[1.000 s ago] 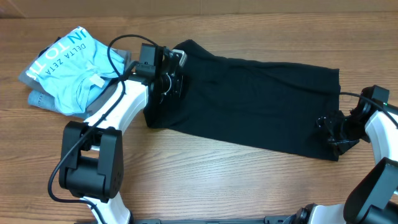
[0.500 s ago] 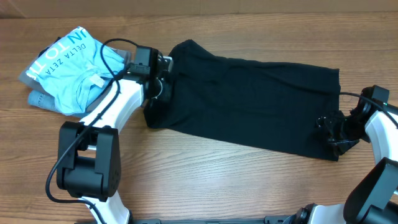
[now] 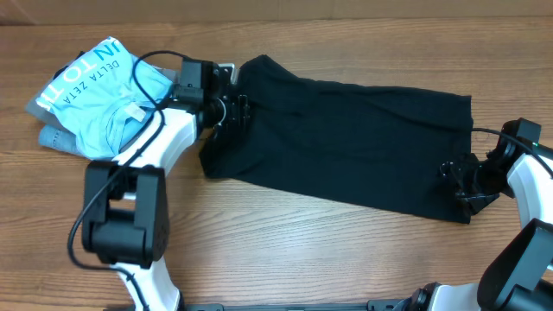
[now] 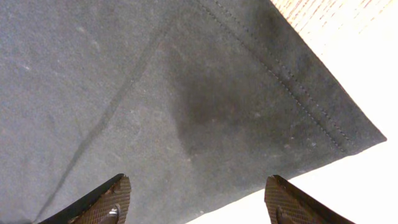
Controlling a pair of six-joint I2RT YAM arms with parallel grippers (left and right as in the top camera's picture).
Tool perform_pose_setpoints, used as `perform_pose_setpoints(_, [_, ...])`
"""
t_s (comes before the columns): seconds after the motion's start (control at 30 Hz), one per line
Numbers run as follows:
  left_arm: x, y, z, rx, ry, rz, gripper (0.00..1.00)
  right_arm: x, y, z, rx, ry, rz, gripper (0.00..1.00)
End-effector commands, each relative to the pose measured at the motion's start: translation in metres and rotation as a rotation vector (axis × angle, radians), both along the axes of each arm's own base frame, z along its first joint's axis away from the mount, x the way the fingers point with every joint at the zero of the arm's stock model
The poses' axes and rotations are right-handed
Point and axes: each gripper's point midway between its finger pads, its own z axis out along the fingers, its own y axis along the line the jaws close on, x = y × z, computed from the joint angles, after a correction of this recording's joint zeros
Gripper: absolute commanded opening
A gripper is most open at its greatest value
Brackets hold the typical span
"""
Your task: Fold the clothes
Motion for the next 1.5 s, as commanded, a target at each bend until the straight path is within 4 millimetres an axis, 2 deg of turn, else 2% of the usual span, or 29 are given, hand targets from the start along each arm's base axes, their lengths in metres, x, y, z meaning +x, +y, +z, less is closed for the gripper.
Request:
perform_pose_setpoints(0.0, [-0.002, -0.019, -0.024, -0.079, 0.051, -0.049, 0.58, 0.004, -0.003, 0.007, -0.017, -0.029, 0.004, 0.73])
perform_pose_setpoints(0.13, [0.003, -0.030, -0.019, -0.144, 0.019, -0.087, 0.52, 0.004, -0.003, 0.007, -0.017, -0.028, 0.006, 0.73])
perform_pose_setpoints(0.27, [0.004, -0.042, -0.006, -0.215, -0.005, -0.138, 0.25, 0.005, -0.002, 0.007, -0.017, -0.028, 0.008, 0.73])
perform_pose_setpoints(0.4, [0.008, -0.048, 0.015, -0.284, -0.031, -0.178, 0.13, 0.005, 0.000, 0.007, -0.018, -0.029, 0.024, 0.73])
perform_pose_setpoints(0.57, [0.006, -0.051, 0.041, -0.310, -0.087, -0.231, 0.07, 0.006, 0.001, 0.007, -0.018, -0.029, 0.028, 0.73])
perform_pose_setpoints(0.7, [-0.009, -0.061, 0.062, -0.344, -0.155, -0.377, 0.04, 0.006, 0.001, 0.007, -0.019, -0.031, 0.035, 0.73])
perform_pose_setpoints(0.77, [-0.015, -0.063, 0.063, -0.339, -0.171, -0.428, 0.04, 0.006, 0.001, 0.007, -0.020, -0.031, 0.035, 0.73])
perform_pose_setpoints(0.9, [-0.035, -0.059, 0.050, -0.304, -0.131, -0.499, 0.04, 0.006, 0.001, 0.007, -0.021, -0.033, 0.035, 0.73])
perform_pose_setpoints(1.03, [-0.054, -0.064, 0.053, -0.340, -0.157, -0.622, 0.04, 0.007, 0.000, 0.007, -0.026, -0.036, 0.034, 0.73])
perform_pose_setpoints(1.13, [-0.051, -0.047, 0.034, -0.223, -0.101, -0.561, 0.04, 0.007, 0.000, 0.007, -0.027, -0.037, 0.035, 0.73])
perform_pose_setpoints(1.2, [-0.039, -0.019, 0.010, -0.063, -0.018, -0.410, 0.04, 0.007, 0.000, 0.007, -0.027, -0.037, 0.034, 0.74])
perform_pose_setpoints(1.27, [-0.025, 0.019, -0.008, 0.103, 0.056, -0.195, 0.04, 0.007, 0.000, 0.007, -0.027, -0.037, 0.034, 0.73])
perform_pose_setpoints(1.3, [-0.020, 0.030, -0.011, 0.148, 0.062, -0.142, 0.04, 0.007, 0.000, 0.007, -0.027, -0.037, 0.034, 0.73])
perform_pose_setpoints(1.4, [-0.008, 0.041, -0.011, 0.213, 0.024, -0.097, 0.04, 0.008, 0.000, 0.007, -0.027, -0.039, 0.035, 0.74])
perform_pose_setpoints(1.47, [0.001, 0.053, -0.010, 0.249, 0.014, -0.008, 0.06, 0.008, 0.000, 0.007, -0.027, -0.039, 0.035, 0.73])
